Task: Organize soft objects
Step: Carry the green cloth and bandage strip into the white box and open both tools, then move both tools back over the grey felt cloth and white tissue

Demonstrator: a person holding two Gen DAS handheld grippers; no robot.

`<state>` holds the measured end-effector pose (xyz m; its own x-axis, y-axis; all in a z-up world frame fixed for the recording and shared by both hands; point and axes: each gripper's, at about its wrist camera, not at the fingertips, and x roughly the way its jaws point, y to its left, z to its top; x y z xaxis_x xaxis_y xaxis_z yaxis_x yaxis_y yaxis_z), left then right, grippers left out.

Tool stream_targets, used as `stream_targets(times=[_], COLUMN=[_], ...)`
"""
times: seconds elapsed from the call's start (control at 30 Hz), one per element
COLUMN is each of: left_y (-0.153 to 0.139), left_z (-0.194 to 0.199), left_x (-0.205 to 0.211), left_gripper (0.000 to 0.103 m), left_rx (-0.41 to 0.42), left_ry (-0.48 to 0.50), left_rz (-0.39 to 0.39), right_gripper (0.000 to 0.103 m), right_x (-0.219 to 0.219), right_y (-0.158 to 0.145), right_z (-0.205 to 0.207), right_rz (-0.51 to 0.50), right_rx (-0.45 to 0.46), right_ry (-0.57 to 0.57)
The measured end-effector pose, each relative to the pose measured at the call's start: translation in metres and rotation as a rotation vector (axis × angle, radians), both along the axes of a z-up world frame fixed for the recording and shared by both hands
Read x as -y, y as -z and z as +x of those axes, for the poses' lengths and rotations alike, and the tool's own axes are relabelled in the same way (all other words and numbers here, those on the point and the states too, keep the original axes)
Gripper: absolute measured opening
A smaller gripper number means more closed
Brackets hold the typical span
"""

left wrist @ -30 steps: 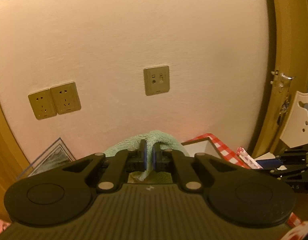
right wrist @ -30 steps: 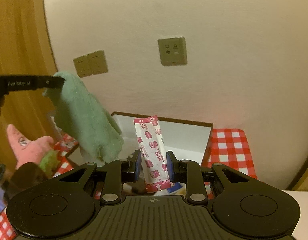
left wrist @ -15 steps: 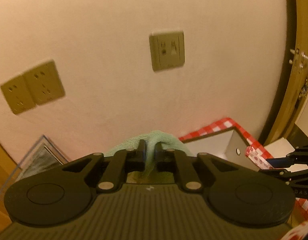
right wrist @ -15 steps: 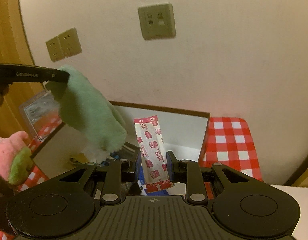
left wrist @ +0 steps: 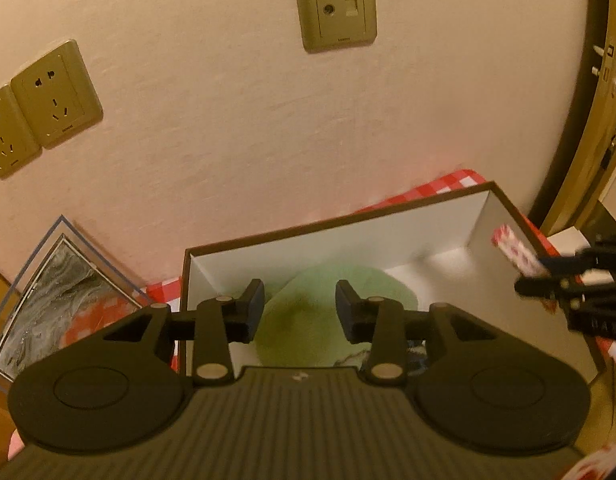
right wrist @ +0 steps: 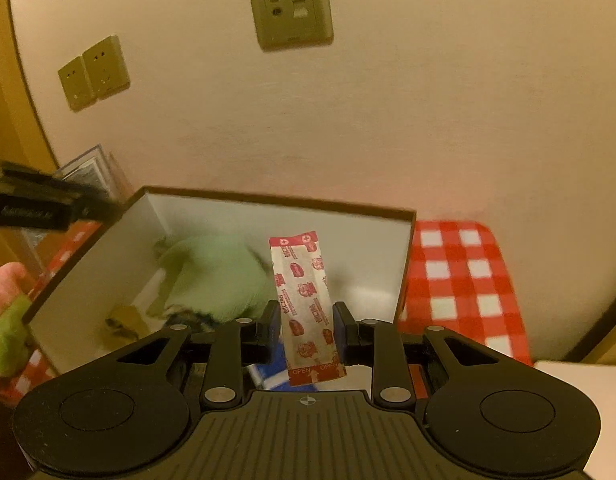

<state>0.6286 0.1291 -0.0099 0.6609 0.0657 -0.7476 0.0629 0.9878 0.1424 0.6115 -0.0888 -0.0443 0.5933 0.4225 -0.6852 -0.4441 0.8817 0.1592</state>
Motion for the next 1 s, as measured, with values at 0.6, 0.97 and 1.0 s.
stream_targets(times=[0.6,0.97,1.0], left_y=[0.003,-0.022,-0.025], left_z=[-0.034,-0.075,-0.081], left_x=[-0.002,0.022,0.026], left_gripper=[0.048,0.054,0.054], left_rx=[-0.032,-0.002,0.004], left_ry=[-0.017,0.017,0.020], left_rz=[-0.042,-0.059,-0.062], right_gripper=[0.069,0.069,0.069], right_x=[0.005,0.017,0.018], right_y=[-0.005,-0.035,-0.039], right_z=[-0.037,-0.083,-0.088], right_rz=[0.003,0.053,0.059], right_rx=[-0.009,0.001,0.003], right_ry=[0.019,0.028,0.029])
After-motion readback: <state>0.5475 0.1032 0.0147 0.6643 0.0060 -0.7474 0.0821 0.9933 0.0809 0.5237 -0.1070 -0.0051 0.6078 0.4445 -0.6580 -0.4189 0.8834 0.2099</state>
